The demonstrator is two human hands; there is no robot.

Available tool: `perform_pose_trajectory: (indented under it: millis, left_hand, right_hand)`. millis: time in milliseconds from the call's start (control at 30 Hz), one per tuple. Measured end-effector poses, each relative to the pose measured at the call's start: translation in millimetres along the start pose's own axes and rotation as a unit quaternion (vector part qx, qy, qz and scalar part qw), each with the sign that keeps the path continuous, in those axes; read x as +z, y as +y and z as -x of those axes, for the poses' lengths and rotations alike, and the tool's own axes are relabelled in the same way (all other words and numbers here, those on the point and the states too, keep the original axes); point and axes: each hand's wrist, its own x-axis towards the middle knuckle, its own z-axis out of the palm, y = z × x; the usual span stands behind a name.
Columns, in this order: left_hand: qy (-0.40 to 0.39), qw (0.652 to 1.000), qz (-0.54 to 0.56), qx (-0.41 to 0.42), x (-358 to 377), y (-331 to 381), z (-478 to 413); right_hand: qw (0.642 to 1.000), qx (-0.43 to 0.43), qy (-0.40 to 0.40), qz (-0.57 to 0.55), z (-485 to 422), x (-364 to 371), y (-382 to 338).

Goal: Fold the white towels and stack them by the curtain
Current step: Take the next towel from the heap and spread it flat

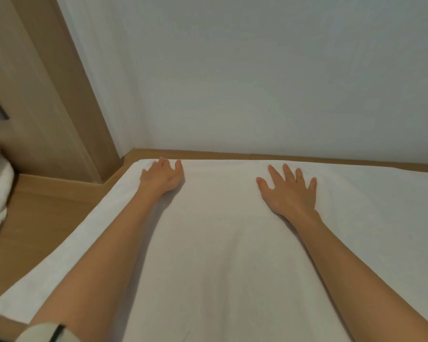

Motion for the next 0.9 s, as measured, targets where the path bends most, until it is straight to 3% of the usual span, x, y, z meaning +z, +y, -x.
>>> perform_pose_trajectory:
  millis: [200, 400, 600, 767, 900]
  left_hand:
    - [-0.040, 0.999, -0.024, 0.025, -1, -14, -21]
    - [-0.031, 0.996, -0.042, 0.071, -2, -31, -32]
    - [0.040, 0.994, 0.021, 0.095, -1, -35, -17]
    - [0.182, 0.970, 0.117, 0.107, -16, -43, 21]
    - [0.195, 0.971, 0.086, 0.106, -50, -62, 58]
  right_hand:
    - [1.000, -0.003, 0.006, 0.000, 0, 1, 0]
    - [1.000, -0.004, 0.002, 0.005, 2, 0, 0]
    - [1.000, -0.007, 0.002, 0.007, 3, -2, -1]
    - [1.000, -0.009, 0.012, -0.001, 4, -4, -4]
    - [0.994, -0.050, 0.093, -0.009, 12, -12, -7]
